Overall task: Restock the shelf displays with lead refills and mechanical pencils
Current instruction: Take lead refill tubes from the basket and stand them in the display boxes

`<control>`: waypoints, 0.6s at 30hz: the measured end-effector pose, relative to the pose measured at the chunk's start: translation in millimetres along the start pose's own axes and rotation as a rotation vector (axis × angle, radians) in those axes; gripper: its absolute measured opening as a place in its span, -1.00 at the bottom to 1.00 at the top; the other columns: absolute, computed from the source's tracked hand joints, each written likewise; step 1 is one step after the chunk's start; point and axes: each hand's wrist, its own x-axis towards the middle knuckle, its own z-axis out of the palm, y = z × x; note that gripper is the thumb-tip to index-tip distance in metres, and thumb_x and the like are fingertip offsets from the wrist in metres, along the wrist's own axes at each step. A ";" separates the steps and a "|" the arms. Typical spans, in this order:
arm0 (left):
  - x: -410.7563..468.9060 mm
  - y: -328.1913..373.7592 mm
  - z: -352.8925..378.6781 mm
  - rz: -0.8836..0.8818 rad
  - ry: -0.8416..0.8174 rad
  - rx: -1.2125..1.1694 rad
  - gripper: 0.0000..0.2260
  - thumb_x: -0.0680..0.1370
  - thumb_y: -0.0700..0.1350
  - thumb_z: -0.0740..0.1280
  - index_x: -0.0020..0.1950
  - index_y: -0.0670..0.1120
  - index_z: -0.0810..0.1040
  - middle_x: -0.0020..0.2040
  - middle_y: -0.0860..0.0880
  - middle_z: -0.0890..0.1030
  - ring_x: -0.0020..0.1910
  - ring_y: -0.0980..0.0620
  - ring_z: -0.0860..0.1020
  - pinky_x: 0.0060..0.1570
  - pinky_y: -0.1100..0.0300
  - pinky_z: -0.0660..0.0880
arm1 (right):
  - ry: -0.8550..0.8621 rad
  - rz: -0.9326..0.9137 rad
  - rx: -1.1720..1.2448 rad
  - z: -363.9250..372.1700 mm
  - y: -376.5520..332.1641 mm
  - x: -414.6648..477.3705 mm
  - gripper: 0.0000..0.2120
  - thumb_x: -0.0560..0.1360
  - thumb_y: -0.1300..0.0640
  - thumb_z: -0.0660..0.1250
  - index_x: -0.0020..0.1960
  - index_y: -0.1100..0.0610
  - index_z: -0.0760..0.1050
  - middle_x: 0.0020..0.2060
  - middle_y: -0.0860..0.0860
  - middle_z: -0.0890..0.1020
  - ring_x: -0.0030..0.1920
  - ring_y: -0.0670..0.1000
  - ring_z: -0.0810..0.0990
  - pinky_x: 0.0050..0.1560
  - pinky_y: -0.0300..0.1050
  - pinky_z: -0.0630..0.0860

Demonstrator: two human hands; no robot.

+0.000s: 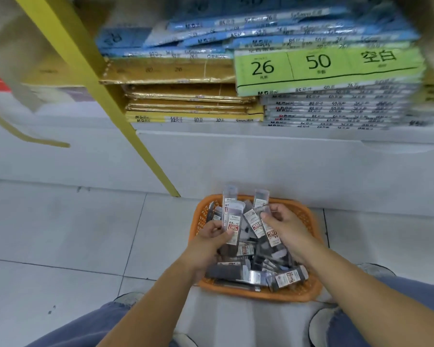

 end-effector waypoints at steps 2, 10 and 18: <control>-7.1 9.5 7.9 0.034 -0.011 -0.028 -0.79 0.54 -0.08 0.47 0.11 -0.08 0.53 0.19 -0.15 0.67 0.10 -0.22 0.65 0.11 -0.19 0.56 | -0.001 -0.019 0.054 4.4 -8.0 -9.0 -0.85 0.54 0.02 0.36 0.10 -0.06 0.52 0.06 -0.02 0.65 0.09 0.07 0.63 0.19 0.15 0.53; -36.9 37.9 25.7 0.101 0.041 -0.015 -0.74 0.57 -0.18 0.42 0.24 0.00 0.56 0.15 -0.08 0.69 0.12 -0.14 0.68 0.10 -0.17 0.62 | -0.044 -0.038 0.290 14.8 -33.0 -39.1 -0.72 0.53 0.17 0.38 0.23 0.03 0.53 -0.01 0.00 0.71 -0.01 0.04 0.70 -0.02 0.00 0.63; -58.4 54.0 38.2 0.114 -0.054 -0.054 -0.78 0.62 -0.11 0.35 0.27 0.02 0.53 0.16 -0.12 0.70 0.16 -0.17 0.66 0.19 -0.24 0.56 | -0.171 -0.076 0.417 17.8 -60.8 -69.7 -0.80 0.55 0.13 0.34 0.16 0.01 0.61 -0.01 0.13 0.71 -0.02 0.17 0.70 -0.20 -0.05 0.63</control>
